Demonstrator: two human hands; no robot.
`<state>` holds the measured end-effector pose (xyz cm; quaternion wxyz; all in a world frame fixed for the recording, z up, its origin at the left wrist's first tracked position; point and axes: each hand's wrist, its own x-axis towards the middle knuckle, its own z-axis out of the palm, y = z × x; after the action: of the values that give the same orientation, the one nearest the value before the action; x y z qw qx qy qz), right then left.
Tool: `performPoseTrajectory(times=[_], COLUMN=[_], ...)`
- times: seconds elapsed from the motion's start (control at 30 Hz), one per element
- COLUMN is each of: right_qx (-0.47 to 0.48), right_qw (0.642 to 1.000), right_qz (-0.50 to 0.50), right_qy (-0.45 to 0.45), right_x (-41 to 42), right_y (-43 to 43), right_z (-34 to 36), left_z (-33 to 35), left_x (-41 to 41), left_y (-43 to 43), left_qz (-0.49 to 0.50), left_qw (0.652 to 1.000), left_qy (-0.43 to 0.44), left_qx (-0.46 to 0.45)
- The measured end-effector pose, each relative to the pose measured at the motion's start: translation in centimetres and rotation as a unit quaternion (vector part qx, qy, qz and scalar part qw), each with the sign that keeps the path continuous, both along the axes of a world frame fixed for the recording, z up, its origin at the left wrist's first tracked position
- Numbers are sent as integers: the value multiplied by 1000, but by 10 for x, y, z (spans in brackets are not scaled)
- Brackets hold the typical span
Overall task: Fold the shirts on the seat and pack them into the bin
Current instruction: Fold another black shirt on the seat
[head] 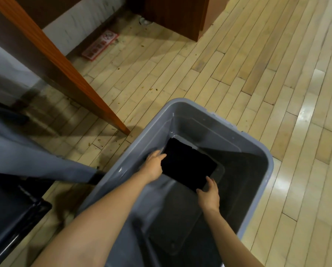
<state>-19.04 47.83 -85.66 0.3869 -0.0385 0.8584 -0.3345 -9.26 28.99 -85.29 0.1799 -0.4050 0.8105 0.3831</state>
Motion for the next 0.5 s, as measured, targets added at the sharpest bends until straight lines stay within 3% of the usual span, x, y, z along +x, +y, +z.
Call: performPoseTrajectory(times=[0.2, 0.5], right_qx=[-1, -104], right_qw=[1000, 966], right_qz=[24, 228], right_qy=[-11, 70], right_x=[10, 57], right_y=[-10, -70], right_z=[27, 142], left_z=[42, 154], left_x=[23, 107], left_y=[10, 22], left_qz=[11, 106], left_qw=[1000, 994], left_qy=[-4, 33], left_qx=[25, 1])
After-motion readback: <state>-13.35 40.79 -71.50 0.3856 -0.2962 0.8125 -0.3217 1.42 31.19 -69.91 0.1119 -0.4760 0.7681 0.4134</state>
